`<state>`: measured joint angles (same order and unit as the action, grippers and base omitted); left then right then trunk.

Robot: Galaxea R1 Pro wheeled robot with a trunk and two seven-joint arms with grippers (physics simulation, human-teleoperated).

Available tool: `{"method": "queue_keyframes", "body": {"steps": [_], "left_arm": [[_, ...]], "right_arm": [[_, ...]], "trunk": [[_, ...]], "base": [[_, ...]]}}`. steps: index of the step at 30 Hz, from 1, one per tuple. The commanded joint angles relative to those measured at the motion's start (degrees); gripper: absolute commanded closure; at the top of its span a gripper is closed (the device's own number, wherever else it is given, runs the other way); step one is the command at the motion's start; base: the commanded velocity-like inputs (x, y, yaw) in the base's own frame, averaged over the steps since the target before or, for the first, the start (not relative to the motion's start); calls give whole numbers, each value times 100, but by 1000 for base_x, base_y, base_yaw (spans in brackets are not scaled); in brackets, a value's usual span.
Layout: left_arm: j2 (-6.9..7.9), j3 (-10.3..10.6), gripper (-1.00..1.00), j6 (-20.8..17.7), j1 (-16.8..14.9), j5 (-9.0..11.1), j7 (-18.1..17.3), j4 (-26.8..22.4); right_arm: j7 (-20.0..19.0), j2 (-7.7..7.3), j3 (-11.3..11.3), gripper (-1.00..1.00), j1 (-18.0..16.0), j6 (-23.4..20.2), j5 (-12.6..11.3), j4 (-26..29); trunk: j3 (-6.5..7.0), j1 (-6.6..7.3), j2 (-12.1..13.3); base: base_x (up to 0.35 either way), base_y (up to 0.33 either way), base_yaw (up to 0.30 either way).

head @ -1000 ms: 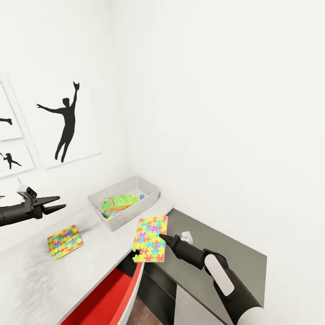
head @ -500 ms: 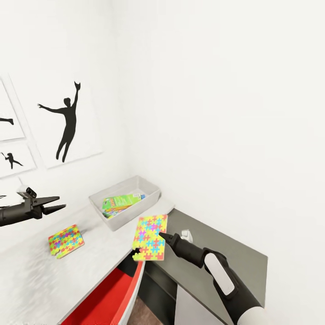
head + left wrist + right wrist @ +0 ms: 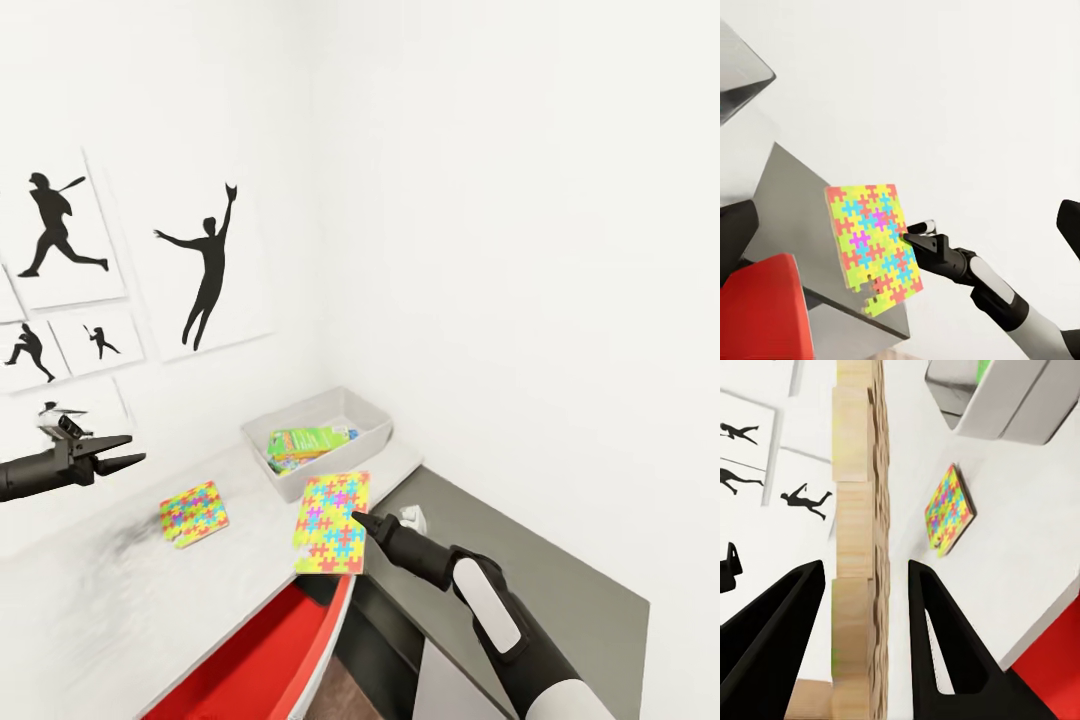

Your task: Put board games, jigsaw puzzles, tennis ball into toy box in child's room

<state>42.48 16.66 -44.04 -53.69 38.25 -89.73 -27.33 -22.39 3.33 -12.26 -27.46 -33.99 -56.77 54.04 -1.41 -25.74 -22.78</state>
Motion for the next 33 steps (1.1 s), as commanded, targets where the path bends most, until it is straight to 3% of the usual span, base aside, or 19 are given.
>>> {"method": "queue_keyframes", "body": {"steps": [1, 11, 33], "left_arm": [[6, 39, -100, -61, -10, 24, -27, 5], [6, 39, -100, -61, -10, 24, -27, 5], [7, 39, -100, -56, -10, 24, -27, 4]], "right_arm": [[-2, 1, 4, 100, -5, -28, -26, 1], [-29, 1, 8, 100, -5, -28, -26, 2], [-46, 1, 8, 100, -5, -28, -27, 9]], "trunk": [[-14, -4, -14], [-14, -4, -14], [-14, -4, -14]], "base": [[0, 0, 290], [0, 0, 247], [36, 0, 10]]}}
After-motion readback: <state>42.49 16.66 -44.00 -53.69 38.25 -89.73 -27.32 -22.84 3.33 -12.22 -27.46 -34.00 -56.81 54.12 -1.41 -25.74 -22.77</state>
